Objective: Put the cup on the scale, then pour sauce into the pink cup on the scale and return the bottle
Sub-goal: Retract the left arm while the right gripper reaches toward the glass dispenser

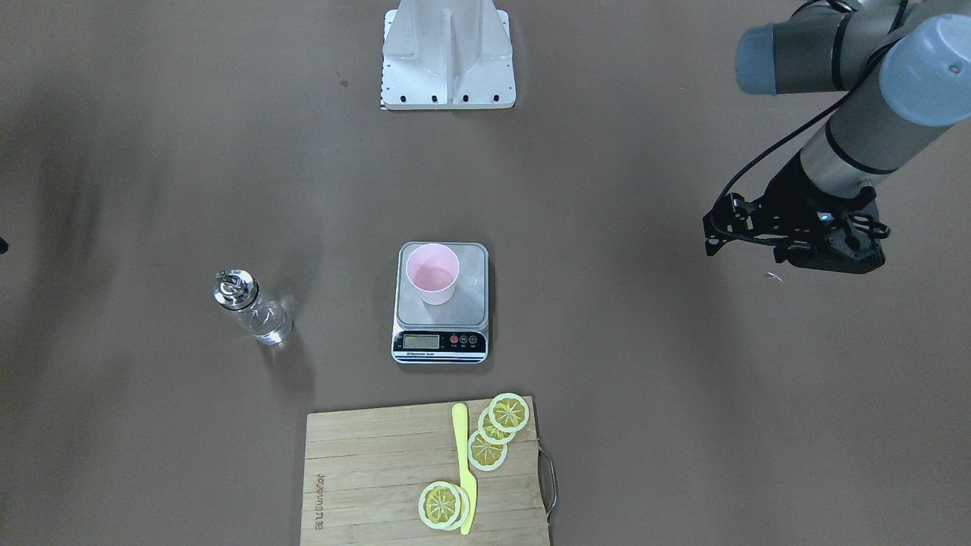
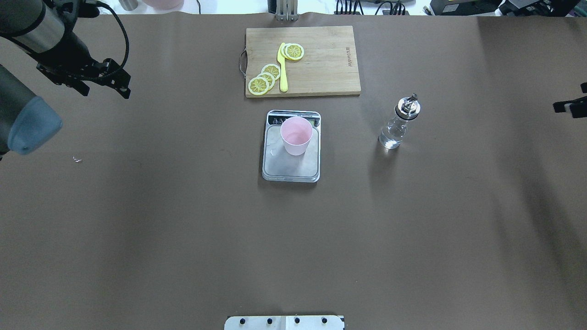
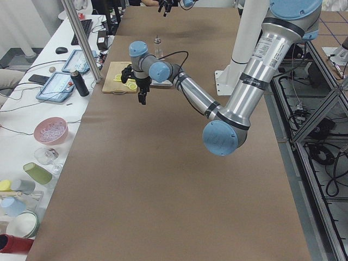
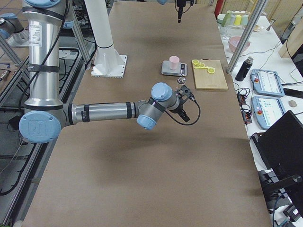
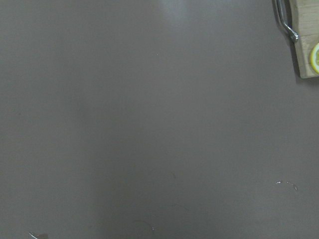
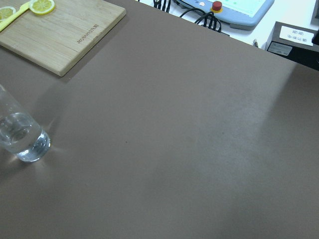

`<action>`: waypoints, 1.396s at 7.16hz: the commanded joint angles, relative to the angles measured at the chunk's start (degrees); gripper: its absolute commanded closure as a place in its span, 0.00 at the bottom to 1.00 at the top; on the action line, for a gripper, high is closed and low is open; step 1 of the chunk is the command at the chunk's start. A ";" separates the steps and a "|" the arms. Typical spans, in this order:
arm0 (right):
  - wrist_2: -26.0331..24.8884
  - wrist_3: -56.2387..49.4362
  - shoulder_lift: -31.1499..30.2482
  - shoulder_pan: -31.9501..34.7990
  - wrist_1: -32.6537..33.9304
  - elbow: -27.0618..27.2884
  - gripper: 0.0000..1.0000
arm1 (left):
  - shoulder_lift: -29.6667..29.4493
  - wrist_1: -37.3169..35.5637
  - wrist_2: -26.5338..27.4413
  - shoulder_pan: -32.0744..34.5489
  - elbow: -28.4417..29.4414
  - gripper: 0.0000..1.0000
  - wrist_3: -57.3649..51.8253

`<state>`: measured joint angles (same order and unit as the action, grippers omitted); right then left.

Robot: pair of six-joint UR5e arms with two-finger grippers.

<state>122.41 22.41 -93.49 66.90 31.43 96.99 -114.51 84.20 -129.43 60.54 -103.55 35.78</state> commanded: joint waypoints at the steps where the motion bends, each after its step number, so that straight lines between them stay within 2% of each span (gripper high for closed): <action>1: -17.07 9.62 -0.02 -13.51 -9.16 0.04 0.00 | 1.30 0.00 -0.03 1.25 0.02 0.02 -1.85; 3: -26.57 12.82 -0.90 -21.07 -13.13 0.13 0.00 | 1.30 -0.08 -0.03 1.43 0.02 0.02 -1.86; 5: -31.77 14.68 -0.90 -26.79 -15.07 0.66 0.00 | 1.30 0.00 -0.03 1.51 0.02 0.02 -1.86; 6: -35.97 15.20 -0.38 -29.87 -15.08 0.66 0.00 | 1.30 0.00 -0.03 1.52 0.11 0.02 -1.86; 7: -42.54 15.29 0.06 -34.68 -15.08 0.83 0.00 | 1.30 0.00 0.05 1.52 0.19 0.02 -1.86; 8: -45.91 15.29 1.54 -37.52 -14.91 0.92 0.00 | 1.30 -0.08 0.05 1.52 0.46 0.02 -1.86; 10: -47.09 15.21 3.74 -39.21 -14.47 -0.56 0.04 | 1.21 0.00 0.05 1.52 0.81 0.02 -1.94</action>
<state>76.37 37.67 -91.20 28.85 16.73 97.35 -113.26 84.18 -129.38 62.05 -102.92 33.87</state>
